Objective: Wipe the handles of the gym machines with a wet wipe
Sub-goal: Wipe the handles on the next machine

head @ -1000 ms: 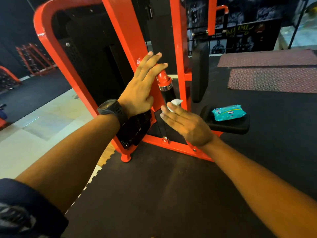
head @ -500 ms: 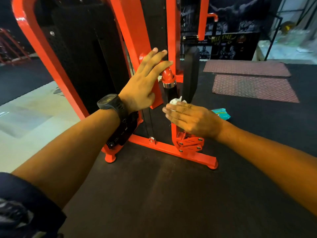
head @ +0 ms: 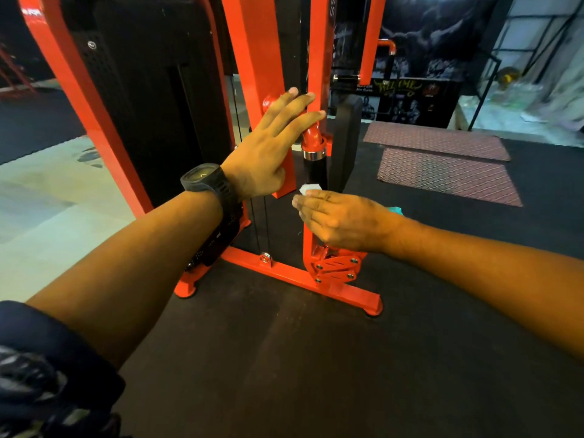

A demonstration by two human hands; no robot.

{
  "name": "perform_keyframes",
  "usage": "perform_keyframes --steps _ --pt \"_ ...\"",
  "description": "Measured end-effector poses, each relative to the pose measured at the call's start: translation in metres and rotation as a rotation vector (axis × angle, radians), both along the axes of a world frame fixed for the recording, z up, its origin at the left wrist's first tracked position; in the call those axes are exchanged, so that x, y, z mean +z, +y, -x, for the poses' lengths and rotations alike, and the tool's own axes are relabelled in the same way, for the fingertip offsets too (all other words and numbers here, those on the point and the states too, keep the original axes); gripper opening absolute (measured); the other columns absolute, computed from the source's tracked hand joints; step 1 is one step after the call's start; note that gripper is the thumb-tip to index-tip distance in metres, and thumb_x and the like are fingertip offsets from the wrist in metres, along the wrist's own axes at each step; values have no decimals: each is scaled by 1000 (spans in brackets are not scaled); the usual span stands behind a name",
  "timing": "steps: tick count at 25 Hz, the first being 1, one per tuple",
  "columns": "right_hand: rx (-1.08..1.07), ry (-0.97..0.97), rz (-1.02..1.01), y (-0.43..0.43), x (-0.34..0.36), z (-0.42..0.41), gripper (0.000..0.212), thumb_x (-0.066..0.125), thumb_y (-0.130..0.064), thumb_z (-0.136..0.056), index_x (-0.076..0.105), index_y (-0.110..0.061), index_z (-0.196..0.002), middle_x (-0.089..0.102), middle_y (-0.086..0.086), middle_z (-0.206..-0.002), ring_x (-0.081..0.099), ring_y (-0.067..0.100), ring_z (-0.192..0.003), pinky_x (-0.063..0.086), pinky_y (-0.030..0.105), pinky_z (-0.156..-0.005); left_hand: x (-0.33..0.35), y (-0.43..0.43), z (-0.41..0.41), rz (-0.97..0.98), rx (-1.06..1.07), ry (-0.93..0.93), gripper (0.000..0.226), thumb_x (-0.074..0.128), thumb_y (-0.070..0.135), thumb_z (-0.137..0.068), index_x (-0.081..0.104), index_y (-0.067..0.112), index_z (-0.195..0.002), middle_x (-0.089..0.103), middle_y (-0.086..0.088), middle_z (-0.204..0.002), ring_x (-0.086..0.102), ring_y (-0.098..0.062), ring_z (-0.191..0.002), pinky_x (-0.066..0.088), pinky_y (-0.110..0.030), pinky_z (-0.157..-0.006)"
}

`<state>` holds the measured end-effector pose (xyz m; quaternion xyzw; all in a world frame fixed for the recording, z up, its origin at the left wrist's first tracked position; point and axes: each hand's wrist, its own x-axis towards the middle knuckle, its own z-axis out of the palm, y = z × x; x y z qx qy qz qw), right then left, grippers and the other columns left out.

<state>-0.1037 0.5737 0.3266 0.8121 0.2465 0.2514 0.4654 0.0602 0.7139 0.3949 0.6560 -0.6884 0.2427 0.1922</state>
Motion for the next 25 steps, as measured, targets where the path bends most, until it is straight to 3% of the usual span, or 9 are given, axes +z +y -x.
perform_keyframes --steps 4,7,9,12,14,17,19,22,25 --pt "-57 -8 26 4 7 -6 36 42 -8 -98 62 3 -126 61 24 -132 56 33 -128 34 45 -115 -2 -1 0 -4 -12 -5 94 50 -11 -62 32 7 -153 21 -18 -162 7 -40 -152 9 -48 -125" --pt "-66 -18 9 3 14 -7 32 46 -7 -100 62 4 -125 61 26 -131 57 35 -126 38 45 -114 -4 -2 -4 -17 -25 -17 84 39 8 -70 32 7 -153 22 -18 -162 8 -40 -152 15 -56 -123" --pt "-75 -43 -20 3 15 -7 32 45 -6 -100 62 4 -125 61 26 -130 57 36 -126 37 46 -115 -3 -2 -5 -17 -25 -26 83 34 16 -70 33 7 -153 22 -18 -162 8 -40 -152 14 -54 -124" --pt "-84 -38 26 5 11 -3 34 39 -4 -101 63 4 -124 59 26 -133 55 35 -129 35 47 -117 -2 -1 -3 -10 -30 -8 85 37 4 -68 33 7 -153 22 -18 -162 8 -40 -152 11 -50 -125" --pt "4 -44 -68 -4 15 4 32 42 -3 -102 62 3 -126 58 22 -136 52 34 -132 35 45 -117 -2 -1 -2 5 -32 -8 84 35 4 -69 33 8 -153 22 -17 -162 8 -40 -152 9 -47 -125" --pt "89 -176 -340 -19 8 22 32 51 -2 -102 59 1 -133 54 19 -142 47 33 -137 43 46 -110 -2 1 -2 2 -27 8 88 45 -6 -67 32 8 -153 21 -16 -162 6 -38 -153 10 -48 -125" --pt "89 -356 -608 -13 -15 20 33 46 0 -104 57 1 -135 52 19 -143 47 33 -137 47 46 -106 -3 1 -1 22 -15 19 96 51 -15 -62 33 8 -153 22 -16 -162 7 -38 -153 9 -45 -125" --pt "61 -567 -1278 26 -56 -8 35 46 -4 -103 55 1 -136 53 19 -142 53 29 -132 52 40 -102 -4 0 1 39 3 23 99 53 -19 -59 33 9 -152 22 -15 -162 7 -38 -153 0 -30 -125" --pt "53 -793 -1809 71 -78 -30 43 51 -18 -99 52 -3 -139 60 15 -135 60 15 -120 53 23 -95 -3 0 4 39 15 39 97 55 -18 -60 34 8 -152 21 -15 -162 6 -37 -152 -6 -21 -122"
